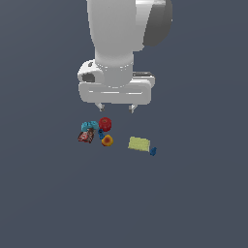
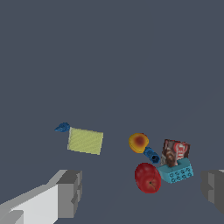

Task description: Pick up a designated object from a clutter of objects.

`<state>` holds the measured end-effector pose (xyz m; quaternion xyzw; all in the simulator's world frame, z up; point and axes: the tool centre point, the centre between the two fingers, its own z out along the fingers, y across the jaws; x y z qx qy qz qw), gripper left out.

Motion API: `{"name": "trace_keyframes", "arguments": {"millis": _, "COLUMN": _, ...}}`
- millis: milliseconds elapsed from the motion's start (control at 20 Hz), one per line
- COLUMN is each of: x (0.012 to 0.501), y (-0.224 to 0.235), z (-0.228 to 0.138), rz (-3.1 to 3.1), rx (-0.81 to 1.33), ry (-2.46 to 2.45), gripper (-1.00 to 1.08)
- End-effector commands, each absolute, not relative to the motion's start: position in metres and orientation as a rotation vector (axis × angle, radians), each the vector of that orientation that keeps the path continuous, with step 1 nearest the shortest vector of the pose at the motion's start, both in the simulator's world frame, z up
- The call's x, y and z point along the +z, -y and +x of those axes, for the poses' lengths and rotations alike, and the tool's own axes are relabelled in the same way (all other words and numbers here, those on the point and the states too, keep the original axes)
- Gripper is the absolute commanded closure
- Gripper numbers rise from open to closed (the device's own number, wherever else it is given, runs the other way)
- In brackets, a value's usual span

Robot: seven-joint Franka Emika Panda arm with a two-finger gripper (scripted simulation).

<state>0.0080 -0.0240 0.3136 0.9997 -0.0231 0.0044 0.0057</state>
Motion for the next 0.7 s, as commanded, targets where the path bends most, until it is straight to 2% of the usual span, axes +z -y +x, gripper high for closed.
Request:
{"name": "trace_keyframes", "arguments": {"millis": 0, "x": 0.314, "y": 0.024, "z": 0.008, "rz": 3.129, "rx": 0.014, "ry": 0.072, "gripper": -0.92}}
{"name": "trace_keyframes", "arguments": {"millis": 650, "x": 0.301, "y": 0.030, "z": 0.004, "rz": 3.137, "rx": -0.041, "ry": 0.122, "gripper": -0.92}}
